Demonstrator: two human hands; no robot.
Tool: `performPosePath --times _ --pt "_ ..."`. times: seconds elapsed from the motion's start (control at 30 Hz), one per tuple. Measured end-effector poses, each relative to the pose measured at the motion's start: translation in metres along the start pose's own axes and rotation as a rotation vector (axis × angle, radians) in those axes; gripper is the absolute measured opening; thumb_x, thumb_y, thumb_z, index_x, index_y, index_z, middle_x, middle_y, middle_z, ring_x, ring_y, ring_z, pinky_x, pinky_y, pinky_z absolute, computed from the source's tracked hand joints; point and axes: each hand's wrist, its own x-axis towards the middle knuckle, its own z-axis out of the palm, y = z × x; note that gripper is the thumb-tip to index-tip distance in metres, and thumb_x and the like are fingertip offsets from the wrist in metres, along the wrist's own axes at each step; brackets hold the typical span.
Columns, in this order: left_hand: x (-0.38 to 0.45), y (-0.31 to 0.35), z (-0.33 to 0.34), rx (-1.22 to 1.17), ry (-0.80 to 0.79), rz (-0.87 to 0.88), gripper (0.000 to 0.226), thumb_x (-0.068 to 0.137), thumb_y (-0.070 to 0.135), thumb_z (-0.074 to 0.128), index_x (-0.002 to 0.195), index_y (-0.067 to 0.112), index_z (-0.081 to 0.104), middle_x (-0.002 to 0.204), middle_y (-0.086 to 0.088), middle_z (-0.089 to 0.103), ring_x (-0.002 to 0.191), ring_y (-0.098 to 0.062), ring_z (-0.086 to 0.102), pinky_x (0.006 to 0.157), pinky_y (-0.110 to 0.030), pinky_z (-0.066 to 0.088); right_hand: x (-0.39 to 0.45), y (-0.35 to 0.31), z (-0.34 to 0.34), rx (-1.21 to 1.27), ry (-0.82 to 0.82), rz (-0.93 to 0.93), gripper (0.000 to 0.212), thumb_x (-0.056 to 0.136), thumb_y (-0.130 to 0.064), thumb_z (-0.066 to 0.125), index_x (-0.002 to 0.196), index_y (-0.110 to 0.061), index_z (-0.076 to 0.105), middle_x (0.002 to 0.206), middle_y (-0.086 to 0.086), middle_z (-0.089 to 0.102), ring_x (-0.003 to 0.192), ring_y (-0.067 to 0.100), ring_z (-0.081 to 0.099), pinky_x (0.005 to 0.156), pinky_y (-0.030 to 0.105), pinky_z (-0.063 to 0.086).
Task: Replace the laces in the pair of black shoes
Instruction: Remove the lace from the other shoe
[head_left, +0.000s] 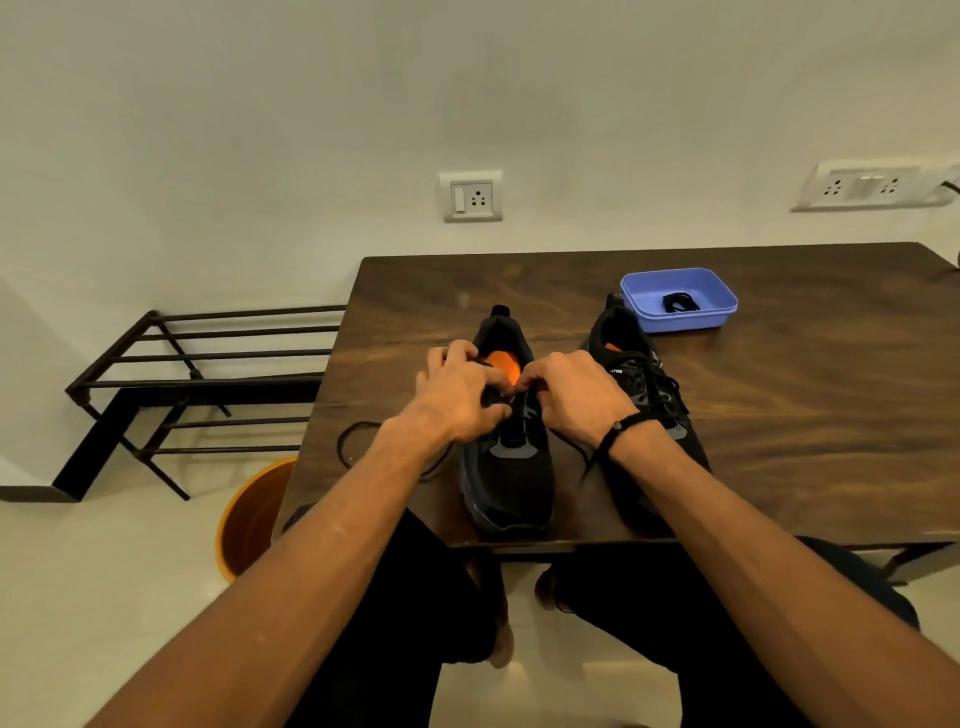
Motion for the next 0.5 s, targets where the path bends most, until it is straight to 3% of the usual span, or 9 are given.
performPosePath --times 0.07,0.13,0.23,0.33,0.4,0.43,0.5 --pt "0.004 0.005 0.004 0.062 -0.054 -0.004 0.029 0.094 0.047 0.068 0.123 0.044 0.069 0.143 -0.004 0.030 0.138 -0.032 0.024 0.111 -0.048 0.032 0.000 0.002 0.000 0.038 -0.008 0.003 0.040 0.086 -0.003 0.062 0.111 -0.031 0.076 0.111 0.005 0.074 0.103 0.032 0.069 0.086 0.048 0.060" --pt "0.008 0.006 0.004 0.078 0.018 0.036 0.020 0.092 0.049 0.070 0.111 0.042 0.073 0.130 -0.002 0.033 0.127 -0.029 0.030 0.105 -0.045 0.035 0.001 0.004 -0.001 0.046 -0.004 -0.001 0.039 0.086 -0.005 0.062 0.110 -0.032 0.076 0.110 0.005 0.075 0.102 0.032 0.069 0.085 0.048 0.060" --pt "0.010 0.000 0.001 -0.009 0.241 0.047 0.008 0.091 0.045 0.071 0.096 0.039 0.074 0.117 0.002 0.038 0.114 -0.021 0.035 0.093 -0.039 0.039 0.002 0.005 0.000 0.030 0.007 -0.011 0.035 0.090 -0.007 0.063 0.112 -0.031 0.075 0.109 0.007 0.074 0.100 0.033 0.069 0.082 0.048 0.060" --pt "0.016 -0.015 -0.004 -0.312 0.528 -0.191 0.012 0.092 0.038 0.067 0.082 0.045 0.069 0.112 0.003 0.061 0.111 -0.019 0.055 0.090 -0.031 0.038 0.004 0.005 -0.001 0.004 -0.003 -0.013 0.035 0.091 -0.006 0.063 0.114 -0.030 0.075 0.111 0.008 0.073 0.100 0.032 0.068 0.082 0.048 0.061" --pt "0.015 -0.025 -0.011 -0.420 0.685 -0.365 0.007 0.094 0.039 0.065 0.088 0.043 0.066 0.116 -0.001 0.067 0.115 -0.027 0.061 0.097 -0.034 0.040 0.003 0.005 -0.001 0.006 -0.010 -0.015 0.034 0.090 -0.005 0.063 0.113 -0.028 0.075 0.109 0.008 0.074 0.099 0.032 0.068 0.082 0.048 0.061" --pt "0.012 -0.028 -0.014 -0.399 0.726 -0.427 0.006 0.094 0.040 0.064 0.099 0.039 0.068 0.123 -0.004 0.063 0.122 -0.031 0.057 0.103 -0.041 0.041 0.003 0.005 0.000 0.010 -0.011 -0.017 0.035 0.090 -0.004 0.063 0.113 -0.027 0.075 0.109 0.008 0.074 0.098 0.032 0.069 0.082 0.048 0.061" --pt "0.002 -0.032 -0.016 -0.231 0.734 -0.420 0.028 0.092 0.039 0.068 0.120 0.034 0.065 0.133 -0.009 0.051 0.133 -0.033 0.044 0.113 -0.054 0.030 0.003 0.003 0.001 0.015 -0.008 -0.022 0.037 0.089 -0.003 0.062 0.114 -0.027 0.075 0.109 0.009 0.074 0.098 0.032 0.069 0.082 0.048 0.061"
